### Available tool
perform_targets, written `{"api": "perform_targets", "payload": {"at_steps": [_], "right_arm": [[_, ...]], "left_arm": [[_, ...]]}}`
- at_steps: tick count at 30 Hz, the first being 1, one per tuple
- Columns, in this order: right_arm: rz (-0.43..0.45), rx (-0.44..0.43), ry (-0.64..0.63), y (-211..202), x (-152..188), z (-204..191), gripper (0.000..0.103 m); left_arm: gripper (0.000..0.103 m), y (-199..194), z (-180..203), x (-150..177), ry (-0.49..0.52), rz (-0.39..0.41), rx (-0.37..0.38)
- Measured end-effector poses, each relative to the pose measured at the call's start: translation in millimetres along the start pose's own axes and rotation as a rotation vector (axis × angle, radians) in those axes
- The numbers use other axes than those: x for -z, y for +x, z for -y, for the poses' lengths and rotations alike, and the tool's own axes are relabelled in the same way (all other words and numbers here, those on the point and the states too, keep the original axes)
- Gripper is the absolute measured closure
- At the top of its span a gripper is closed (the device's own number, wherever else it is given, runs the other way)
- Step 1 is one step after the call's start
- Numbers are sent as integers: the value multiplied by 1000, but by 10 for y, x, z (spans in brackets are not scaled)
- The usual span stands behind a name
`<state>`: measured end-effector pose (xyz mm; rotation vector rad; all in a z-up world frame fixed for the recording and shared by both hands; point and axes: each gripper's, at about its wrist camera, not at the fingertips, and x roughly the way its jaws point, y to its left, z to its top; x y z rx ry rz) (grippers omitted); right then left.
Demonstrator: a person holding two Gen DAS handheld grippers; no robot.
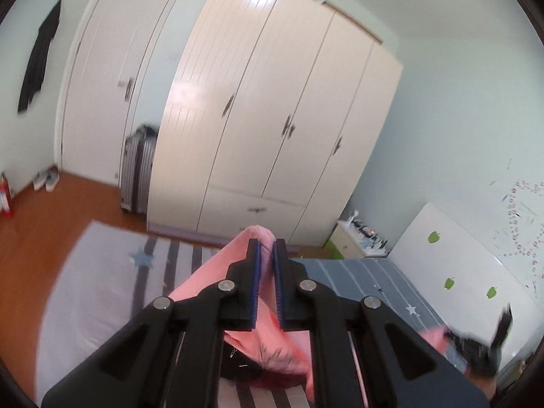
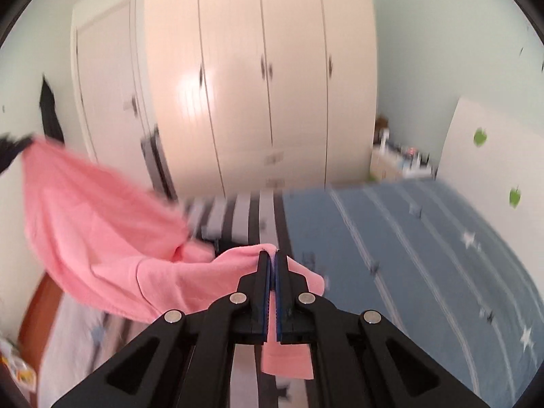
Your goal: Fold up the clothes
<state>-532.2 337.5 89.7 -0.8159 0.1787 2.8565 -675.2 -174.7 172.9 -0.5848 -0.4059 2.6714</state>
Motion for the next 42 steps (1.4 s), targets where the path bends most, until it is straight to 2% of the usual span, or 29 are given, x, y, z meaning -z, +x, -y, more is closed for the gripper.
{"api": "perform_targets", "payload": {"at_steps": [2, 3, 5, 7, 10, 13, 15, 17, 20, 22, 23, 26, 28, 29, 30, 33, 37, 40, 42], "right_arm": [[22, 15, -17, -117, -332, 86, 101], [17, 21, -33, -144, -378, 134, 101], [-7, 36, -72, -206, -377, 253, 101], [-66, 42, -121, -245, -161, 354, 101], [-200, 75, -223, -136, 548, 496, 101], [-389, 128, -346, 219, 1645, 635, 101], [-531, 154, -376, 501, 2441, 742, 101], [-655, 168, -380, 718, 3205, 834, 101], [-749, 215, -388, 807, 3988, 879, 101], [-792, 250, -381, 800, 4445, 902, 100], [-798, 267, -365, 759, 4565, 919, 93], [-758, 324, -292, 464, 4720, 963, 74], [-729, 323, -240, 229, 4744, 968, 61], [-710, 319, -221, 80, 4745, 958, 58], [-698, 309, -199, -67, 4764, 926, 58], [-707, 242, -107, -401, 4856, 784, 57], [-753, 118, -7, -582, 5093, 587, 57], [-770, 49, 36, -619, 5324, 411, 57], [-767, 28, 91, -598, 5427, 349, 57]], "left_arm": [[97, -448, 145, 91, 18, -15, 12], [97, -649, 202, 249, 25, -37, 16], [97, -1026, 286, 736, 21, -106, 25], [97, -1356, 304, 1498, -5, -200, 25], [97, -1689, 253, 2781, -130, -369, -9], [97, -1790, 220, 4189, -241, -538, -83], [97, -1787, 198, 5062, -302, -638, -133], [97, -1734, 180, 5722, -327, -719, -183], [97, -1658, 99, 6300, -365, -780, -229], [97, -1682, 55, 6459, -386, -786, -245], [97, -1714, 31, 6469, -398, -784, -245], [97, -1825, -50, 6439, -408, -768, -253], [92, -1938, -109, 6385, -412, -758, -257], [86, -1993, -141, 6354, -416, -753, -259], [80, -2042, -194, 6322, -419, -745, -270], [73, -2161, -367, 6241, -451, -693, -353], [70, -2031, -877, 6229, -499, -620, -437], [69, -1824, -1146, 6202, -506, -584, -446], [69, -1664, -1256, 6183, -506, -564, -423]]}}
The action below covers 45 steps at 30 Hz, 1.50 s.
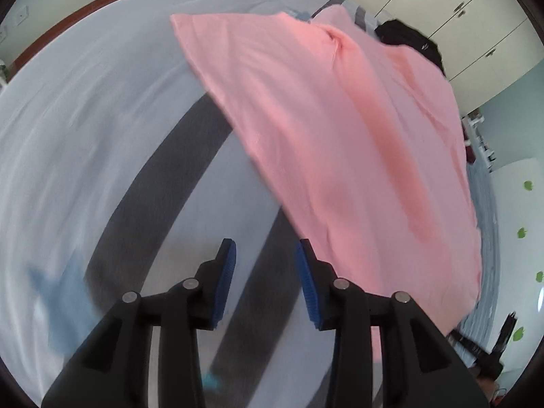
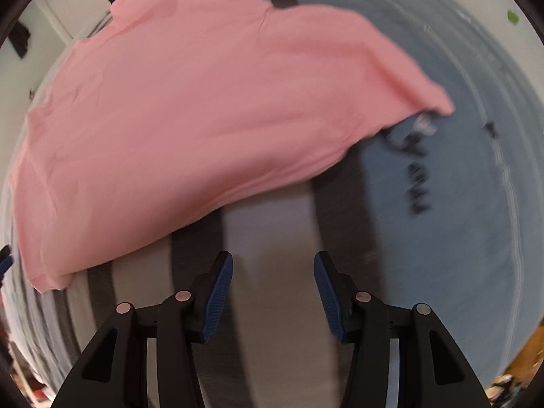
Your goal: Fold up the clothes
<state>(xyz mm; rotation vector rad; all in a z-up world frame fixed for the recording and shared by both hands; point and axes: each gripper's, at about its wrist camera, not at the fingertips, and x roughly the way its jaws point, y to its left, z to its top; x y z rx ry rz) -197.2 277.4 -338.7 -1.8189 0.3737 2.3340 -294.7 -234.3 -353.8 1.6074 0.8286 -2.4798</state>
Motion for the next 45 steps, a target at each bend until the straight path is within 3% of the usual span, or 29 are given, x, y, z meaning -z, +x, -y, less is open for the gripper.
{"api": "perform_targets", "payload": {"at_steps": [1, 3, 4, 7, 11, 15, 17, 21, 22, 23, 26, 32, 35, 36, 37, 38, 41, 45], "right_arm": [[11, -20, 35, 27, 11, -2, 55], [42, -62, 106, 42, 5, 25, 46], [57, -86, 137, 43, -6, 43, 42], [93, -123, 187, 49, -67, 62, 42], [119, -141, 202, 62, -159, 54, 42], [145, -175, 213, 84, -265, 28, 42], [157, -188, 222, 86, -310, -1, 42], [172, -219, 253, 109, -420, -33, 43], [175, -232, 266, 87, -432, -50, 45], [181, -250, 282, 43, -420, -79, 54], [196, -285, 331, -9, -580, -2, 69], [220, -310, 445, -102, -662, 222, 73], [207, -282, 425, -11, -866, 219, 76], [191, -260, 407, -11, -863, 248, 81], [180, -248, 394, -16, -849, 242, 95], [173, -236, 375, -9, -865, 209, 100], [170, -200, 318, -52, -889, 133, 100], [202, -199, 316, -337, -893, 145, 100]], "left_arm": [[69, 56, 21, -47, 3, -1, 9], [52, 179, 90, -121, 31, -4, 28], [48, 239, 128, -153, 49, -5, 36], [46, 316, 91, -218, 101, 9, 24], [38, 424, 190, -303, 98, 26, 53], [38, 410, 182, -377, 121, 32, 77], [46, 369, 120, -412, 124, 37, 90], [88, 330, 54, -508, 118, 36, 87], [89, 311, 28, -536, 103, 35, 98], [91, 281, 1, -546, 94, 34, 106], [92, 237, -9, -537, 118, 29, 99], [94, 209, -12, -521, 125, 29, 89], [94, 247, 3, -538, 129, 20, 85], [95, 257, 14, -546, 133, 18, 81], [96, 259, 22, -553, 137, 17, 78], [98, 257, 32, -561, 139, 17, 77], [100, 125, 83, -594, 136, 45, 95], [100, -373, 114, -662, 109, 128, 137]]}}
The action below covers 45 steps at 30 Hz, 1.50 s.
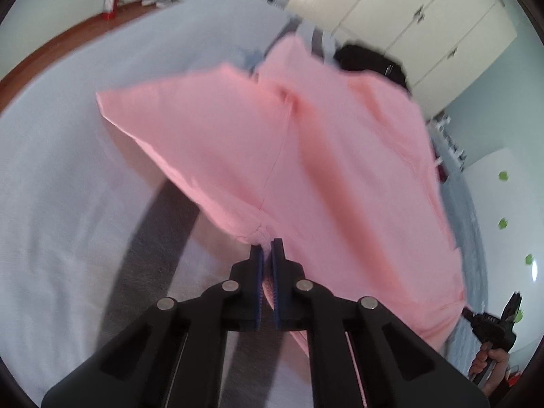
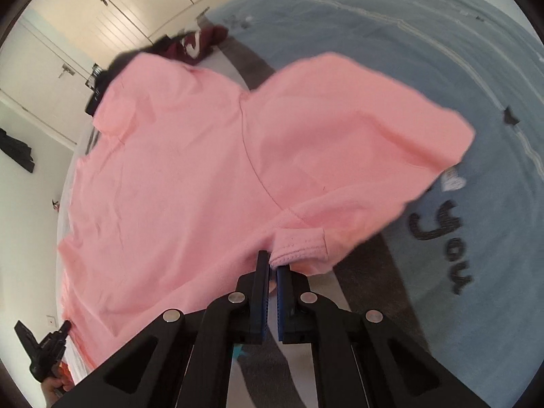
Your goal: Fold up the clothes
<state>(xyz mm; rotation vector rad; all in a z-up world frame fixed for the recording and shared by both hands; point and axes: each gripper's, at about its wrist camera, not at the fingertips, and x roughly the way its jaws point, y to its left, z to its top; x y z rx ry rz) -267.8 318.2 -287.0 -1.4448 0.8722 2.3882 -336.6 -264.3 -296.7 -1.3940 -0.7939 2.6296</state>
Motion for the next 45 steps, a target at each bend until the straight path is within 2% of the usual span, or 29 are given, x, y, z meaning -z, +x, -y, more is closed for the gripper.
{"api": "perform_targets", "payload": {"at_steps": [5, 11, 15, 19, 21, 25, 28, 31, 35, 39, 43, 45], "right_arm": [[99, -60, -38, -694, -271, -242, 100], [262, -172, -131, -1876, -770, -728, 100], [366, -225, -213, -2778, -1006, -1081, 100], [454, -257, -276, -3786, -1087, -1219, 100], [502, -262, -318, -4282, -1113, -1286, 100], [550, -271, -360, -4938, -1216, -1393, 100], [562, -249, -383, -5091, -1365, -1505, 100], [502, -246, -353, -4934, -1609, -1596, 100], [412, -199, -351, -4372, -1946, -1759, 100], [347, -154, -356, -3729, -2329, -1978, 100], [317, -102, -353, -3088, -2809, -2247, 100], [320, -94, -343, -2916, -3070, -2411, 100]], "left_arm": [[100, -919, 270, -381, -17, 161, 81], [100, -2160, 826, -928, 26, 326, 179], [100, -3047, 1182, -1100, 45, 395, 221], [100, -3956, 1507, -1150, 67, 453, 259], [100, -4366, 1674, -1174, 93, 473, 256], [100, -4844, 1939, -1295, 114, 487, 268], [100, -4909, 2091, -1426, 146, 492, 251], [100, -4674, 2118, -1659, 105, 427, 248], [100, -4051, 2107, -2008, 116, 353, 181], [100, -3378, 2098, -2401, 124, 325, 124], [100, -2769, 2193, -2896, 101, 308, 66], [100, -2709, 2313, -3141, 84, 337, 72]]}}
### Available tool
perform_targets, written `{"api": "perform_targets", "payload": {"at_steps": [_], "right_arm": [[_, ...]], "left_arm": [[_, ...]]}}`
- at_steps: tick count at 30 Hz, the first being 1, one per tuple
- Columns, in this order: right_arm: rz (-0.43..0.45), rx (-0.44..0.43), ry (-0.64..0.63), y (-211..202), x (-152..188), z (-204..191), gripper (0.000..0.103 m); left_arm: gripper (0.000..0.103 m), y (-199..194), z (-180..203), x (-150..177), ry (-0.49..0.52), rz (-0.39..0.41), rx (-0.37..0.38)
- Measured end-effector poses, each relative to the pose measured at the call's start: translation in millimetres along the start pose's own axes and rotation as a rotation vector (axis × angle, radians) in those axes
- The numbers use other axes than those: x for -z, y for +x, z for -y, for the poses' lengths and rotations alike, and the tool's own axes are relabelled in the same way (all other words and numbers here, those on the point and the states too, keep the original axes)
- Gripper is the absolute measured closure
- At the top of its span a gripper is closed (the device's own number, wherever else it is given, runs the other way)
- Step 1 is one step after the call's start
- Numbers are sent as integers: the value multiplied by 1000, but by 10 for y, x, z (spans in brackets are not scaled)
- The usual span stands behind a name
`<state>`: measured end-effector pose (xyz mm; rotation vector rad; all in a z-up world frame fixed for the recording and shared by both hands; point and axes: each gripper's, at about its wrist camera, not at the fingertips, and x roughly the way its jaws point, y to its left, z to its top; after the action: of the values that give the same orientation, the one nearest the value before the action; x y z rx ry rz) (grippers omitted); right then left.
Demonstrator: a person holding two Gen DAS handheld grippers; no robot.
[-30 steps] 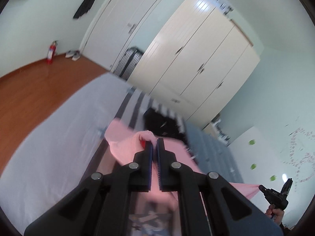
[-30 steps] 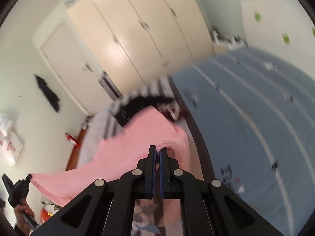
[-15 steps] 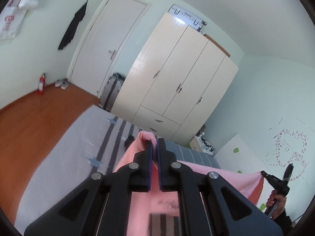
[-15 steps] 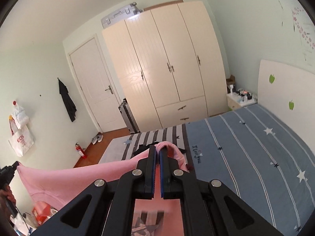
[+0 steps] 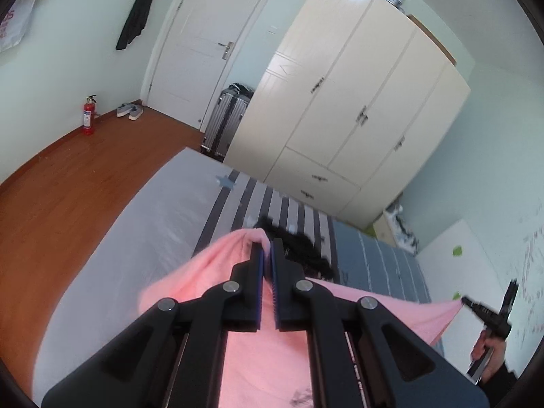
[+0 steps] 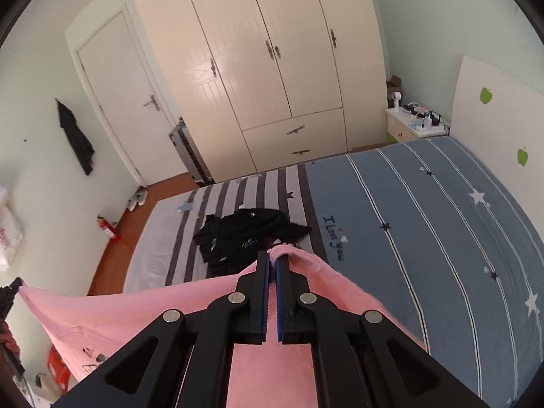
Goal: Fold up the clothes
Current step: 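Lift the T-shirt with both grippers and shake it out, then lay the T-shirt flat on the bed and open both grippers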
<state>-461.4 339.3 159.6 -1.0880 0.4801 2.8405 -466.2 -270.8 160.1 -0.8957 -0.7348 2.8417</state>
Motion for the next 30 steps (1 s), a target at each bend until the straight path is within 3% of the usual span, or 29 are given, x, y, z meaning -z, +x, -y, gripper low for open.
{"api": "perform_targets", "payload": {"at_steps": [4, 9, 12, 14, 17, 22, 30], "right_arm": [[58, -7, 26, 129, -482, -134, 100], [239, -64, -1, -484, -1126, -303, 100], [324, -107, -1, -954, -1210, -283, 100], [351, -110, -37, -1192, -1075, -264, 100], [310, -95, -71, -1319, -668, -199, 100], [137, -18, -66, -1101, 578, 112, 100], [-379, 213, 0, 232, 3255, 734, 100]], "left_arm": [[100, 128, 249, -466, -16, 77, 13], [100, -411, 601, -989, 63, 191, 77], [100, -845, 619, -954, 105, 229, 114], [100, -1072, 546, -751, 119, 222, 124], [100, -1229, 297, -219, 93, 162, 108], [100, -1195, -340, 1125, 13, -17, 11], [100, -502, -1626, 3536, -155, -350, -302]]}}
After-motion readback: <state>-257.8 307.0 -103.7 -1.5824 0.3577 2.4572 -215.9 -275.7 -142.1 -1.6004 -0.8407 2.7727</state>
